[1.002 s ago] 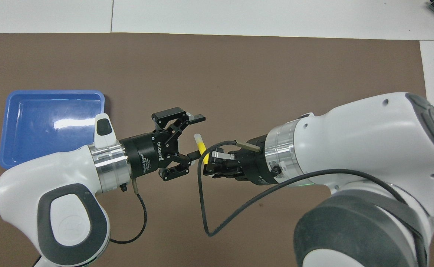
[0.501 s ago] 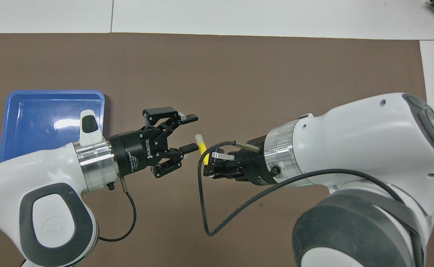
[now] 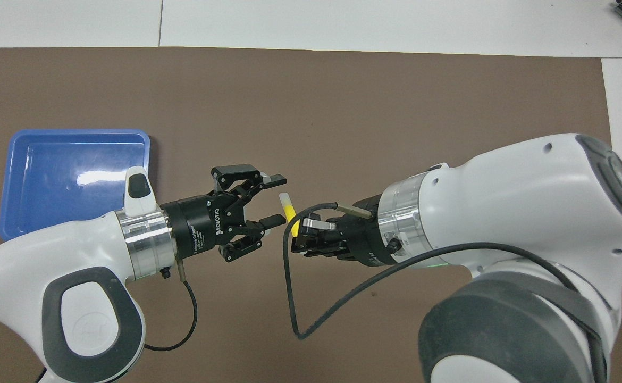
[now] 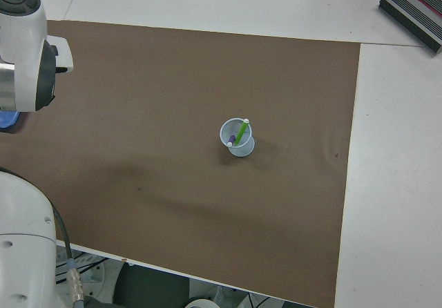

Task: Right arm passes pens to left for tray arrangement
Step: 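Close the left gripper on the yellow pen held by the right gripper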

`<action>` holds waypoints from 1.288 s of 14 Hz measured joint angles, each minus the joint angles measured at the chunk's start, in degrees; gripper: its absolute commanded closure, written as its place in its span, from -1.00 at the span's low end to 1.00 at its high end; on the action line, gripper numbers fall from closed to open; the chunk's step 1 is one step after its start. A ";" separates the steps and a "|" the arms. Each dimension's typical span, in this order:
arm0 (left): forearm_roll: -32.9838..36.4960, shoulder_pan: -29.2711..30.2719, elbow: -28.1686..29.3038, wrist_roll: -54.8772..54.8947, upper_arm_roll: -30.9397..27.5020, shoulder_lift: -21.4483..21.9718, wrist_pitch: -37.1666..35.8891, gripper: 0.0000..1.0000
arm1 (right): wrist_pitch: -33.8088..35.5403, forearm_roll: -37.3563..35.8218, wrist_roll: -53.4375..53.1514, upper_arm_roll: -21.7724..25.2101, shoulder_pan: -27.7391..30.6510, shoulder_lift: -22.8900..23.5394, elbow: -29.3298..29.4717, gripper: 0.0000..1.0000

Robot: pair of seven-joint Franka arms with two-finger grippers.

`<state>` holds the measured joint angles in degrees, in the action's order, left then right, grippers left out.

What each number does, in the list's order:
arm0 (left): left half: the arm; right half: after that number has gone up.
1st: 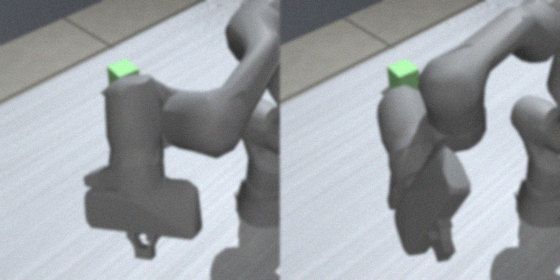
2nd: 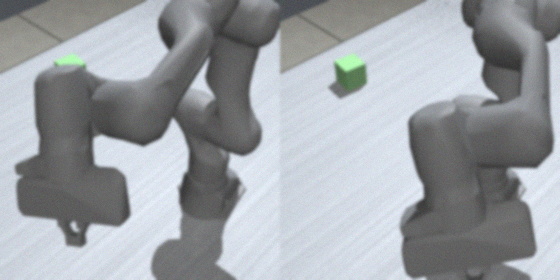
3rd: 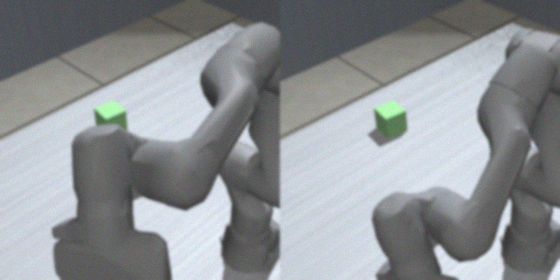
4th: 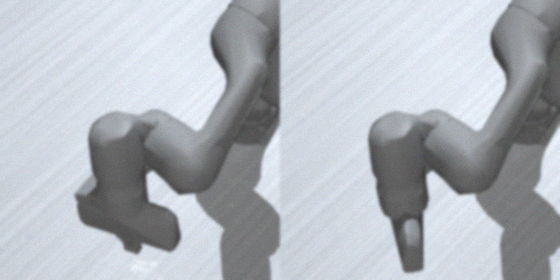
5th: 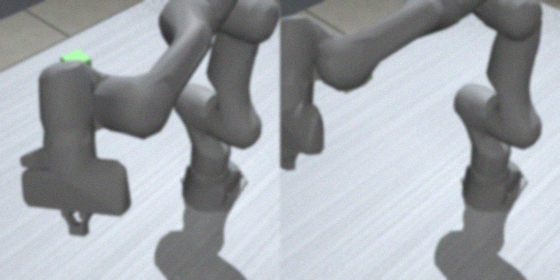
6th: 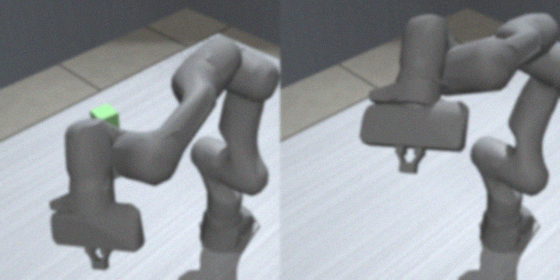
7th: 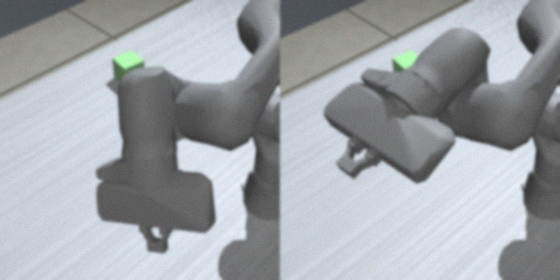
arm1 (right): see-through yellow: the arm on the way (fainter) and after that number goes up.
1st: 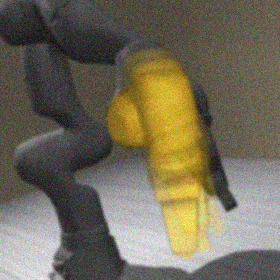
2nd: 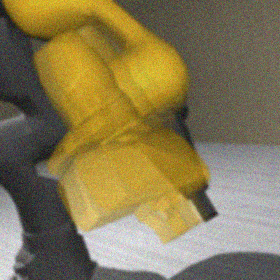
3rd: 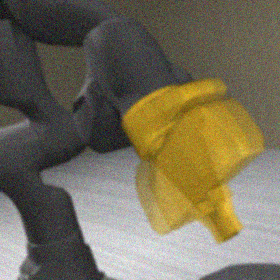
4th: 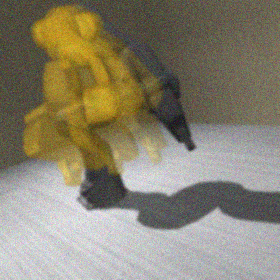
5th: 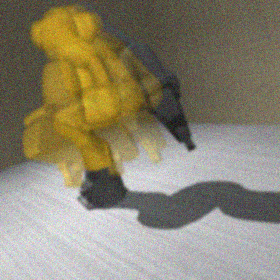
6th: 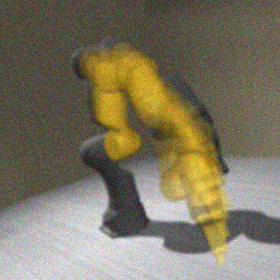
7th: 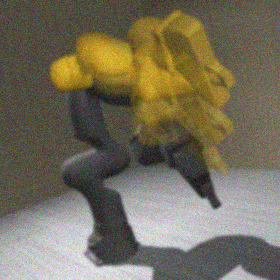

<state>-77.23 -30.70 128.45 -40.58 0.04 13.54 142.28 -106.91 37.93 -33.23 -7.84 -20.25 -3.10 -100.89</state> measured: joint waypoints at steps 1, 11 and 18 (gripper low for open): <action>0.00 0.00 0.13 -0.02 0.10 0.09 0.00 -0.36 | 0.00 0.00 0.00 0.00 0.00 0.00 0.00 1.00; 0.00 -0.03 1.98 -0.28 1.03 1.40 0.02 0.50 | 0.00 0.00 0.00 0.00 0.00 0.00 0.00 1.00; 0.03 -0.06 2.27 -1.21 2.35 1.54 0.45 0.31 | 0.10 0.00 0.00 0.03 0.03 0.00 -0.03 1.00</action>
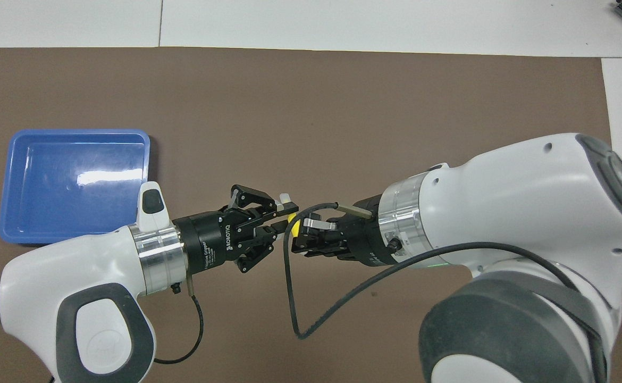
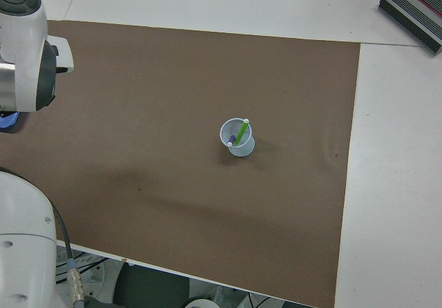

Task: Right arm passes pens to left for tray arrangement
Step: 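Close the left gripper on the yellow pen held by the right gripper, then lower the yellow pen into the blue tray with the left gripper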

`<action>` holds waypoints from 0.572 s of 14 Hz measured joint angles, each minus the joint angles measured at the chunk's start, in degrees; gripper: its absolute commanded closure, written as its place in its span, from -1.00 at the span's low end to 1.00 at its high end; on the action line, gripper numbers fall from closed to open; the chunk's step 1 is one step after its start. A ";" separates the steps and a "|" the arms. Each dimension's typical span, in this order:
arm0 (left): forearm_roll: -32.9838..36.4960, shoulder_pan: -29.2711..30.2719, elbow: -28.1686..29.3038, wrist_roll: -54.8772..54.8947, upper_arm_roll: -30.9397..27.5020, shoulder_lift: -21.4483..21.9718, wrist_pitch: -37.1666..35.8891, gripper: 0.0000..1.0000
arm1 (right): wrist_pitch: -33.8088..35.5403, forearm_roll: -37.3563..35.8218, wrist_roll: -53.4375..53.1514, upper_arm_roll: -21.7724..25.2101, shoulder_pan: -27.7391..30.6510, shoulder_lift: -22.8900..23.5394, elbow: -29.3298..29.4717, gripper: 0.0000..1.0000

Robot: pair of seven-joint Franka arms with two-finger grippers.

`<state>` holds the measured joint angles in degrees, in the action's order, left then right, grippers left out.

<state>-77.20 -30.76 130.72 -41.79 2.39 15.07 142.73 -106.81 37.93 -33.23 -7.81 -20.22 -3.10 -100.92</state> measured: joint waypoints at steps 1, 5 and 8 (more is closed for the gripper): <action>0.00 -0.02 0.00 -0.18 0.34 0.00 0.37 0.44 | 0.00 0.00 0.00 0.00 0.00 0.00 -0.01 1.00; 0.32 -0.11 0.24 -0.32 0.52 0.12 0.77 1.00 | -0.16 0.06 -0.01 0.15 0.11 0.00 -0.05 1.00; 0.32 -0.11 0.25 -0.33 0.53 0.13 0.79 1.00 | -0.15 0.07 -0.01 0.14 0.10 0.00 -0.05 1.00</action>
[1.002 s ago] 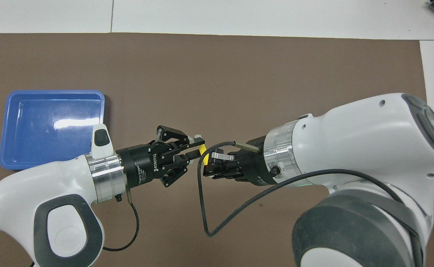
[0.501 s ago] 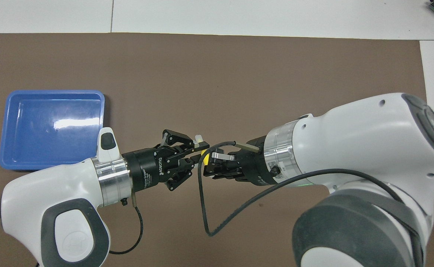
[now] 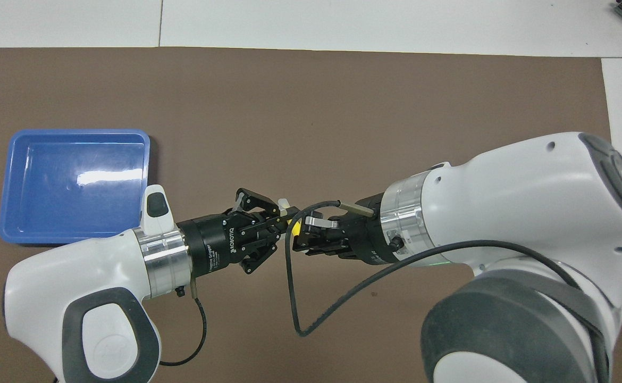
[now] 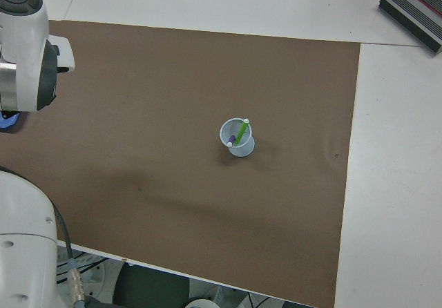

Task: Right arm passes pens to left for tray arrangement
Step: 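Lower the yellow pen into the blue tray with the left gripper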

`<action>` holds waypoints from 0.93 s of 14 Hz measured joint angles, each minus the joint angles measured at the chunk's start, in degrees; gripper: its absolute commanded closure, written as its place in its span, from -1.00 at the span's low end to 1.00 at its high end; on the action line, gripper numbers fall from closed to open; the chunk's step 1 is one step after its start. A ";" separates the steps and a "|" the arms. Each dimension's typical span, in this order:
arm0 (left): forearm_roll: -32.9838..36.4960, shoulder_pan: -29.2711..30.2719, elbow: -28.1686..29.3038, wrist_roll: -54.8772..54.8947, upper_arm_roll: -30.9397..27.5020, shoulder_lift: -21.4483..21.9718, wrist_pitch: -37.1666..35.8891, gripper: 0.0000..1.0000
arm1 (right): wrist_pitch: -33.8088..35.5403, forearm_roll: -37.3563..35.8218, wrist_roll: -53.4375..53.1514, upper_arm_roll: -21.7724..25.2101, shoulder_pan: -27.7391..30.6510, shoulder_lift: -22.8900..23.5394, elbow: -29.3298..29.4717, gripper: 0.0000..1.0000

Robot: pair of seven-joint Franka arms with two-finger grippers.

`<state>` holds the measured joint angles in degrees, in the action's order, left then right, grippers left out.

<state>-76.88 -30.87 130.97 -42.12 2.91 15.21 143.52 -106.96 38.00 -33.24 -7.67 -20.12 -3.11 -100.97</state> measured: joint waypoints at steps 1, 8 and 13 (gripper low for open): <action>0.00 0.00 0.00 0.00 0.00 0.00 0.00 1.00 | 0.00 0.00 0.00 0.00 0.00 0.00 0.00 1.00; 0.69 0.12 -0.01 -0.08 -0.09 0.02 -0.01 1.00 | 0.13 0.00 0.00 -0.13 -0.07 -0.01 0.00 -1.00; 11.88 3.18 -0.34 0.99 -0.24 0.05 -4.69 1.00 | 0.42 -8.35 0.33 0.76 0.57 -0.84 0.10 -1.00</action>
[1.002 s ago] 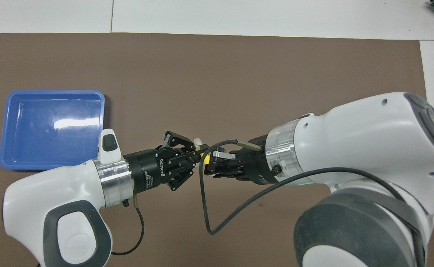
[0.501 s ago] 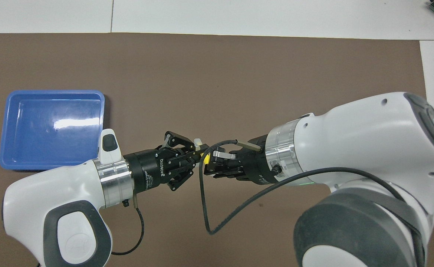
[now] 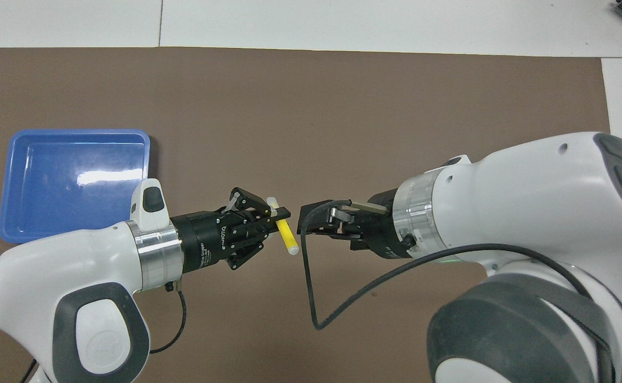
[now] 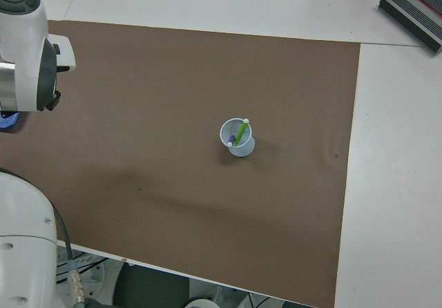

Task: Right arm passes pens to left for tray arrangement
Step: 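Lower the yellow pen into the blue tray with the left gripper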

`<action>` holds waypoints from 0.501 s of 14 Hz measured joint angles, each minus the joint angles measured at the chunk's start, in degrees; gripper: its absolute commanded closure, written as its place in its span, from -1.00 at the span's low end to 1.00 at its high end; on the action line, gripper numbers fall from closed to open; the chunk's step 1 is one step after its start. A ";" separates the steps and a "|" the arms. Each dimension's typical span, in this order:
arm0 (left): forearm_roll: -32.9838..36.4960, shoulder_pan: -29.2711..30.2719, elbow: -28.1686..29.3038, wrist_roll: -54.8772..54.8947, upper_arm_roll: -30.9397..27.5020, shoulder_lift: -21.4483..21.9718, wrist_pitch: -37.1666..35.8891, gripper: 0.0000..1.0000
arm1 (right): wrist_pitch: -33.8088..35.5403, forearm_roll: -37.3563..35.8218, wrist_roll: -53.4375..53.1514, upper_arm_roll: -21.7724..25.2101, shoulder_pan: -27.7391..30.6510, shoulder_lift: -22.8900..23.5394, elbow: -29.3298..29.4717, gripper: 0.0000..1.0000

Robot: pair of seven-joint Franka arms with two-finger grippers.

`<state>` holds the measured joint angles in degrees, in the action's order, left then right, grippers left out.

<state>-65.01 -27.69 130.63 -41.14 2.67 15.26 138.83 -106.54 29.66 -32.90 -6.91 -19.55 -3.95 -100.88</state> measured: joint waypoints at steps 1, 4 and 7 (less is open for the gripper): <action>3.59 2.57 -0.53 1.57 -0.07 0.02 -3.95 1.00 | 1.07 -2.61 0.43 0.11 0.84 -0.31 0.03 -1.00; 12.95 10.60 -2.66 9.45 -0.43 0.04 -15.27 1.00 | 6.94 -13.15 5.87 0.29 3.94 -0.98 0.03 -1.00; 20.77 15.24 -3.39 17.99 -0.56 0.04 -21.45 1.00 | 10.62 -21.84 16.55 0.36 7.10 -1.47 -0.38 -1.00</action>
<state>-44.23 -12.45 127.24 -23.15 2.11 15.30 117.38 -95.92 7.82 -16.36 -6.55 -12.45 -5.41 -101.25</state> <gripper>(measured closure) 0.824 0.000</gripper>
